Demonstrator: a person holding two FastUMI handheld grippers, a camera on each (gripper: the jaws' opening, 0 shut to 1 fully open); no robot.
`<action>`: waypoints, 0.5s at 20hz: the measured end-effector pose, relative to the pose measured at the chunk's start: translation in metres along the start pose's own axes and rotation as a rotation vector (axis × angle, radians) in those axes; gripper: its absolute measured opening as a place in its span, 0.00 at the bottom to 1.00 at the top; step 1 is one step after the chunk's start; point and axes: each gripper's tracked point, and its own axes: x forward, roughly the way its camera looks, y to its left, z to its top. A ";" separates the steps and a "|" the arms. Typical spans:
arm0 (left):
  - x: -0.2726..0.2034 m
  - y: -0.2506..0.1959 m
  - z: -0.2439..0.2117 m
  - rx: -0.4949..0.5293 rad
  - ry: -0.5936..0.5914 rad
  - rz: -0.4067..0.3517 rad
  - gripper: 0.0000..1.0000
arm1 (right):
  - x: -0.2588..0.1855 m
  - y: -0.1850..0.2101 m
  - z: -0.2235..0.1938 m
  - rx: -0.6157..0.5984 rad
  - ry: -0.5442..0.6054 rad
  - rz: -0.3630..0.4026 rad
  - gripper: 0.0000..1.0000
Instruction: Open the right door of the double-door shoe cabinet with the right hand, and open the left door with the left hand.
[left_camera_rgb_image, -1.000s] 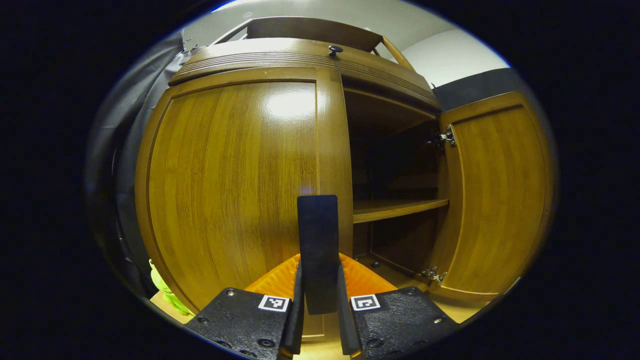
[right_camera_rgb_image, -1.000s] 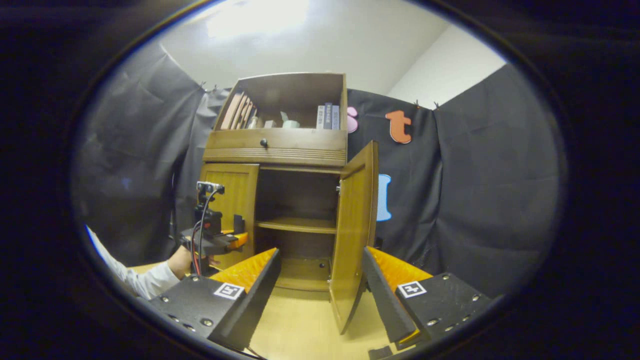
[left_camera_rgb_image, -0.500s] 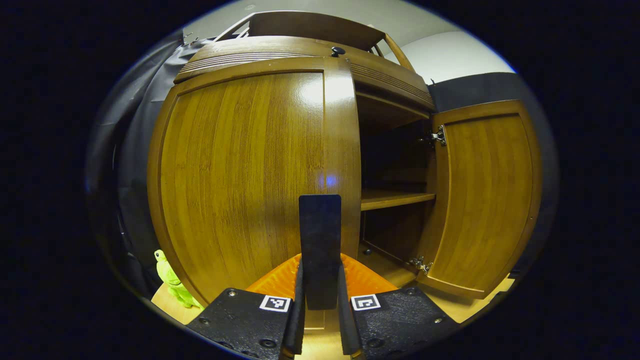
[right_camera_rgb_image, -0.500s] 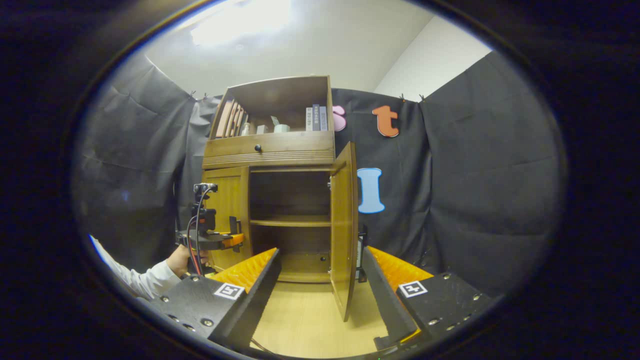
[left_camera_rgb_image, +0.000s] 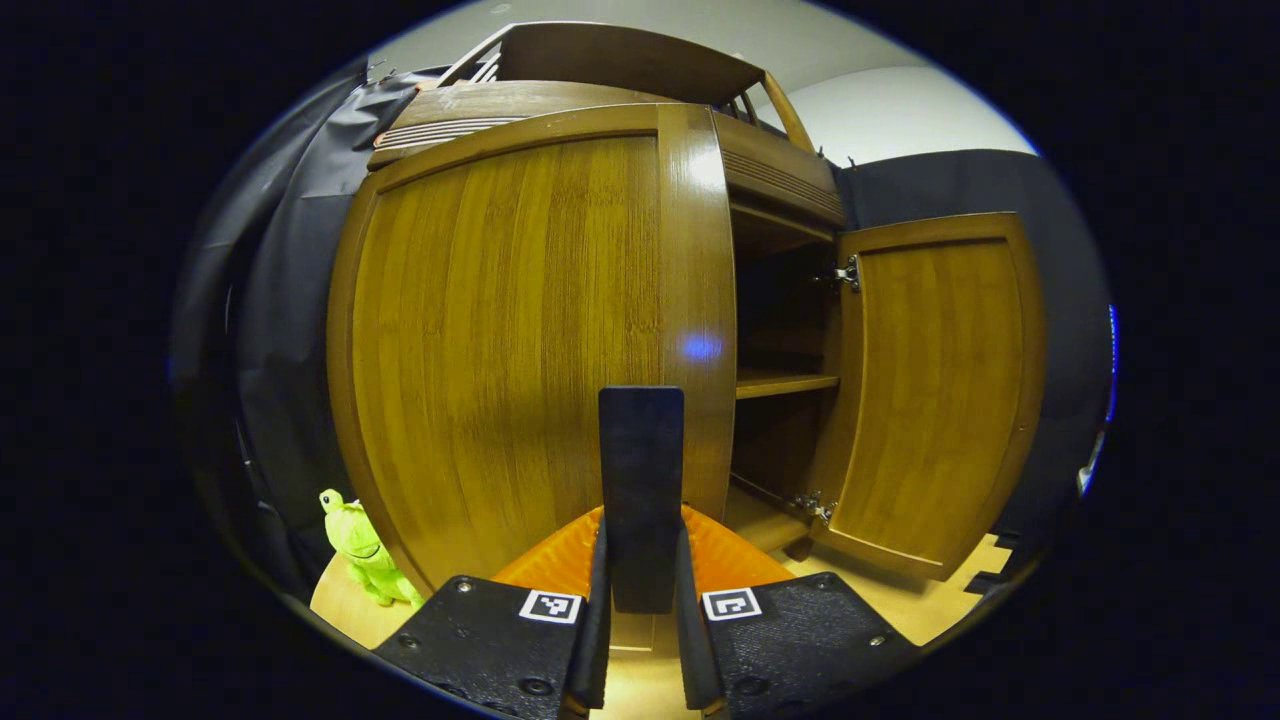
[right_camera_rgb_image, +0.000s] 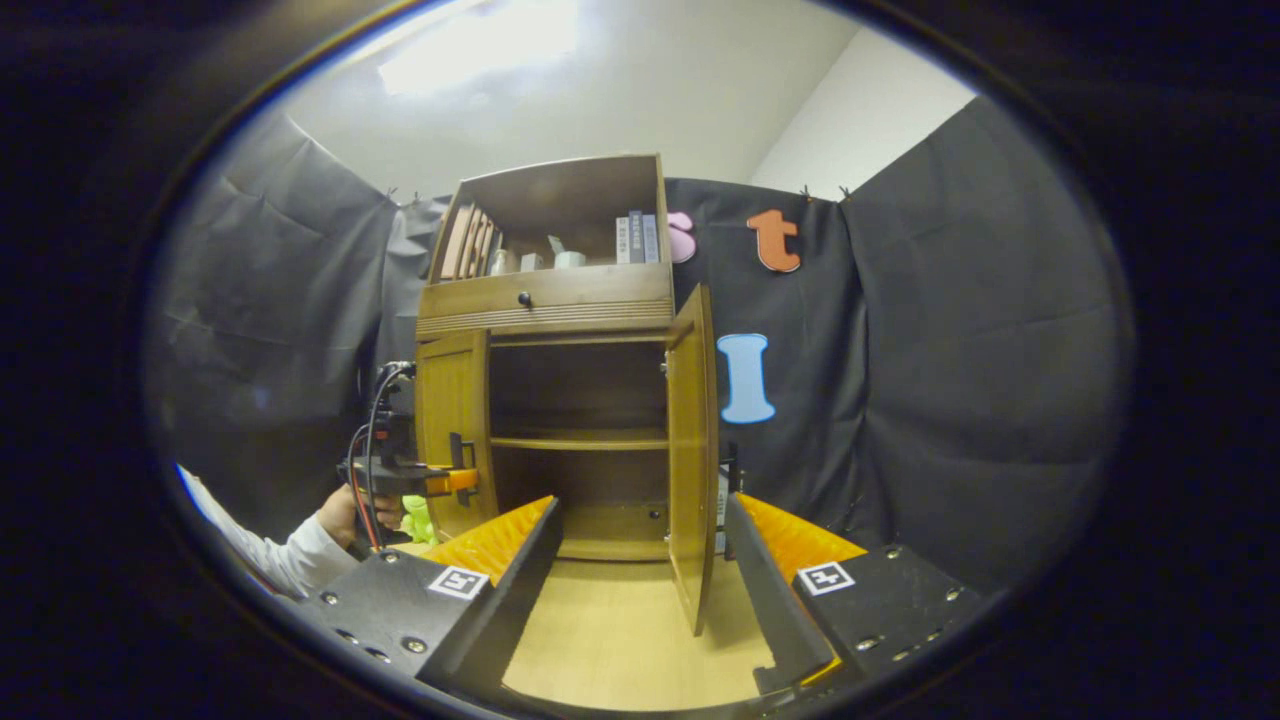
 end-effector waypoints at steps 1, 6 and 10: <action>-0.006 0.001 0.000 -0.001 0.003 -0.007 0.30 | 0.001 0.000 -0.001 0.001 0.004 -0.001 0.96; -0.040 0.011 -0.001 0.005 0.019 -0.027 0.29 | -0.001 -0.009 0.000 0.030 -0.002 -0.013 0.96; -0.058 0.017 -0.001 0.004 0.021 -0.035 0.30 | -0.003 -0.018 -0.001 0.016 -0.004 -0.046 0.96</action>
